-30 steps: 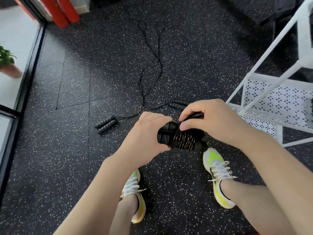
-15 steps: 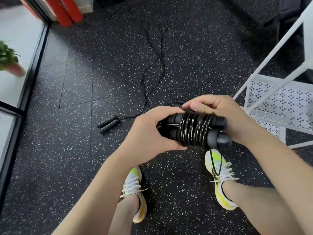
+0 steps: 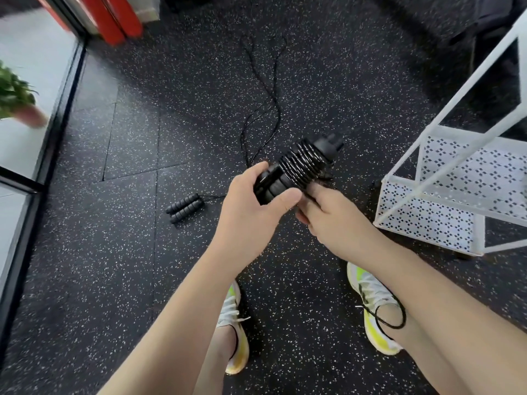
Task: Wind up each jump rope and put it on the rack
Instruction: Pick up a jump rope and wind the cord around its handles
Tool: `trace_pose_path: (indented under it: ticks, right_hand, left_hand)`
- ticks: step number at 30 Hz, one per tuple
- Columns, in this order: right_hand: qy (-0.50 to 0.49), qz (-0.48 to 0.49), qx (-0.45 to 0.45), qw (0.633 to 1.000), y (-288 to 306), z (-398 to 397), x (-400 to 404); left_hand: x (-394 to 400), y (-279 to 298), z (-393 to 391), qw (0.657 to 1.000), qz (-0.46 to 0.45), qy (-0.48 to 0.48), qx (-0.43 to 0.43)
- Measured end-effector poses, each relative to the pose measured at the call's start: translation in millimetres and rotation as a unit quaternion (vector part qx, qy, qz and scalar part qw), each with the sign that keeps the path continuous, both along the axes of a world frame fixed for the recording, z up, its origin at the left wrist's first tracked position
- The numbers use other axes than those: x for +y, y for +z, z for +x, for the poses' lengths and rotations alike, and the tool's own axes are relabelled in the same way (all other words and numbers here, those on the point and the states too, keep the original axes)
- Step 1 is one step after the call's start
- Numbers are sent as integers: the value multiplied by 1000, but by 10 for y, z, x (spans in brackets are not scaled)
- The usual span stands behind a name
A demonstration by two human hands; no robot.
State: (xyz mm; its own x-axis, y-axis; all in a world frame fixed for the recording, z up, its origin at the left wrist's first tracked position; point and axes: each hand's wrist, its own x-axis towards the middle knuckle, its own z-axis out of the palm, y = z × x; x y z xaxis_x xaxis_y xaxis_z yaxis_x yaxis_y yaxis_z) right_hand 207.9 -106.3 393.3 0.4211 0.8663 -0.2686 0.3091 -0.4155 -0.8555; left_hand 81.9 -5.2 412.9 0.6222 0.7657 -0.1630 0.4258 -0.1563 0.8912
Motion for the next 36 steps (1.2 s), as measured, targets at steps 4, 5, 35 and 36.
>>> trace_pose_path:
  ticks: [4, 5, 35, 36]
  right_hand:
    - [-16, -40, 0, 999, 2, -27, -2]
    - [-20, -43, 5, 999, 7, -26, -4]
    - [94, 27, -288, 953, 251, 137, -147]
    - [90, 35, -294, 951, 244, 172, -150]
  left_hand:
    - [21, -37, -46, 999, -19, -26, 38]
    - [24, -27, -56, 998, -19, -34, 43]
    - [212, -189, -182, 958, 182, -155, 155]
    - [199, -191, -177, 957, 180, -168, 155]
